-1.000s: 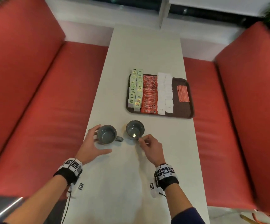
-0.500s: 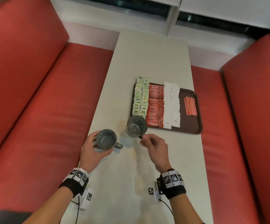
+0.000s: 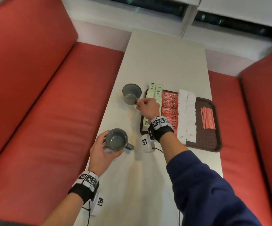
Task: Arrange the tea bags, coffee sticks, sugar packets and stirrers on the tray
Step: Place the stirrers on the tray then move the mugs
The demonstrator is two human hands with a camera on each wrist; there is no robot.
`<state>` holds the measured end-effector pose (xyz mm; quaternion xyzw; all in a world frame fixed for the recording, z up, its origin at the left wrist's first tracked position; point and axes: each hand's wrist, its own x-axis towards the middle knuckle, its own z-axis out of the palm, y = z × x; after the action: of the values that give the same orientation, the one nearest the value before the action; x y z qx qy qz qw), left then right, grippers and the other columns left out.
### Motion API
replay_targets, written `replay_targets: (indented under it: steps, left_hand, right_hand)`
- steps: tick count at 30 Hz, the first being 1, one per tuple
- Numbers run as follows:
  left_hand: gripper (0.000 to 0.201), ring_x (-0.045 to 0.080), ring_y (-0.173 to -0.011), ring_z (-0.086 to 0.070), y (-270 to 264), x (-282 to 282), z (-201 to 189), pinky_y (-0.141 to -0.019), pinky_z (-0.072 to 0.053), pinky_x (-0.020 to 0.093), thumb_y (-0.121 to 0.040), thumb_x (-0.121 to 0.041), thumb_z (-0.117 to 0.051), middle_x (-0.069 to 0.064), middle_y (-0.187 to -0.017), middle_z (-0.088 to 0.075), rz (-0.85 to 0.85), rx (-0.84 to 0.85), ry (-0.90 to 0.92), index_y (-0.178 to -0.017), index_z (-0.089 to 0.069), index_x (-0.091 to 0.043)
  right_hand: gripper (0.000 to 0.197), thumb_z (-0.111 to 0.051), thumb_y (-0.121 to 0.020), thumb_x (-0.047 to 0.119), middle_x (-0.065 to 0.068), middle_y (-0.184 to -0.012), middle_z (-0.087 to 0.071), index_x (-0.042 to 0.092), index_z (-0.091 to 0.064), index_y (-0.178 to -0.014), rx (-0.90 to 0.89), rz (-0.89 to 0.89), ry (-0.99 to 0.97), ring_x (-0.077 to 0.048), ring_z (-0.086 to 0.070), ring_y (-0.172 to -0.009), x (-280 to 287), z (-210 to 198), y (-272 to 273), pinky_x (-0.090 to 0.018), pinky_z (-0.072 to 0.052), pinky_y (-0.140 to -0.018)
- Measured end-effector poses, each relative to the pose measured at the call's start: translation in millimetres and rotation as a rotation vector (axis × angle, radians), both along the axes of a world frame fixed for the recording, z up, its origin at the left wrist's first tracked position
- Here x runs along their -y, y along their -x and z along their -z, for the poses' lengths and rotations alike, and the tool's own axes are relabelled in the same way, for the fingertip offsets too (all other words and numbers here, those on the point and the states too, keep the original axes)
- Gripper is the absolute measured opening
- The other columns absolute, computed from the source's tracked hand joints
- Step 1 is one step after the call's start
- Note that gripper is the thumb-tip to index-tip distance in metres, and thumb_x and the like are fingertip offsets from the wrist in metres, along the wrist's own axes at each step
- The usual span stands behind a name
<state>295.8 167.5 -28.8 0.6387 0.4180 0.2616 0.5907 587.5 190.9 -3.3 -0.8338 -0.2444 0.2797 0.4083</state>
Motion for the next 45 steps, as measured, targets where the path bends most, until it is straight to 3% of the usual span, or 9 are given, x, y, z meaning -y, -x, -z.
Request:
replay_targets:
  steps: [4,10,16,21,24,27,29,34,45]
  left_hand:
    - [0.088,-0.004,-0.115,-0.068,0.5,-1.3,-0.7,-0.089,-0.061,0.019,-0.061,0.0,-0.104,-0.008,-0.133,-0.07,-0.005,0.007,-0.007,-0.136,-0.063,-0.025]
    - [0.09,0.014,-0.122,-0.07,3.0,-6.1,3.7,-0.095,-0.065,0.044,-0.062,-0.006,-0.105,-0.012,-0.135,-0.069,0.007,-0.006,0.003,-0.137,-0.064,-0.032]
    - [0.089,0.016,-0.123,-0.07,4.0,-8.0,2.3,-0.095,-0.065,0.045,-0.062,-0.007,-0.105,-0.01,-0.136,-0.068,0.02,0.001,0.005,-0.136,-0.064,-0.033]
    - [0.089,0.015,-0.121,-0.07,4.4,-8.2,0.9,-0.093,-0.066,0.042,-0.063,-0.007,-0.105,-0.013,-0.135,-0.068,0.016,-0.003,-0.002,-0.136,-0.064,-0.035]
    - [0.09,0.016,-0.122,-0.07,4.8,-8.3,2.2,-0.093,-0.066,0.043,-0.063,-0.008,-0.105,-0.013,-0.135,-0.068,0.016,-0.017,-0.009,-0.138,-0.063,-0.035]
    - [0.091,0.014,-0.123,-0.069,5.1,-8.8,2.3,-0.096,-0.065,0.043,-0.063,-0.008,-0.105,-0.016,-0.134,-0.068,0.02,-0.029,-0.021,-0.139,-0.063,-0.034]
    - [0.091,0.011,-0.123,-0.069,4.5,-9.0,1.4,-0.097,-0.065,0.041,-0.063,-0.007,-0.105,-0.017,-0.134,-0.068,0.021,-0.032,-0.025,-0.139,-0.063,-0.033]
    - [0.094,0.005,-0.122,-0.068,3.9,-9.6,-0.6,-0.099,-0.063,0.037,-0.061,-0.01,-0.106,-0.019,-0.134,-0.068,0.03,-0.062,-0.059,-0.138,-0.062,-0.038]
    - [0.094,0.009,-0.121,-0.069,2.9,-16.3,-2.2,-0.098,-0.06,0.031,-0.061,-0.017,-0.107,-0.017,-0.134,-0.069,0.068,-0.087,-0.134,-0.138,-0.058,-0.039]
  right_hand:
    - [0.033,-0.069,-0.1,0.045,-0.004,-0.081,-0.082,0.021,-0.083,-0.081,0.041,-0.008,0.075,-0.028,-0.08,-0.087,-19.2,4.8,-1.1,-0.049,-0.064,-0.092]
    - [0.04,-0.066,-0.104,0.044,-0.006,-0.083,-0.081,0.014,-0.083,-0.083,0.115,0.015,0.136,-0.028,-0.077,-0.087,-10.9,-0.4,22.7,-0.038,-0.059,-0.089]
    - [0.042,-0.07,-0.103,0.043,-0.005,-0.078,-0.077,0.009,-0.08,-0.081,0.196,-0.065,0.158,-0.025,-0.073,-0.078,8.9,-4.0,50.7,-0.039,-0.057,-0.084]
    - [0.02,-0.067,-0.099,0.011,-0.006,-0.102,-0.083,0.017,-0.086,-0.104,0.277,-0.242,0.186,-0.026,-0.078,-0.094,20.8,-32.9,49.5,-0.041,-0.062,-0.098]
    - [0.045,-0.073,-0.088,-0.001,-0.007,-0.126,-0.073,0.019,-0.071,-0.127,0.477,-0.24,0.215,-0.029,-0.071,-0.11,15.2,-52.9,26.3,-0.046,-0.062,-0.096]
    - [0.11,-0.092,-0.068,-0.006,-0.008,-0.168,-0.036,0.025,-0.039,-0.159,0.487,-0.519,0.286,-0.038,-0.041,-0.152,-11.9,-56.4,1.8,-0.056,-0.048,-0.118]
    - [0.131,-0.097,-0.064,-0.004,-0.006,-0.176,-0.025,0.031,-0.026,-0.168,0.463,-0.727,0.348,-0.037,-0.028,-0.161,-31.6,-52.8,-3.7,-0.056,-0.04,-0.124]
    - [0.108,-0.101,-0.071,0.02,-0.008,-0.153,-0.052,0.02,-0.039,-0.16,0.53,-0.843,0.383,-0.035,-0.054,-0.137,-57.2,-45.0,-9.8,-0.049,-0.053,-0.112]
    - [0.099,-0.098,-0.069,0.031,-0.011,-0.144,-0.052,0.011,-0.047,-0.152,0.504,-0.537,0.359,-0.033,-0.057,-0.13,-78.2,-41.3,-24.7,-0.046,-0.055,-0.107]
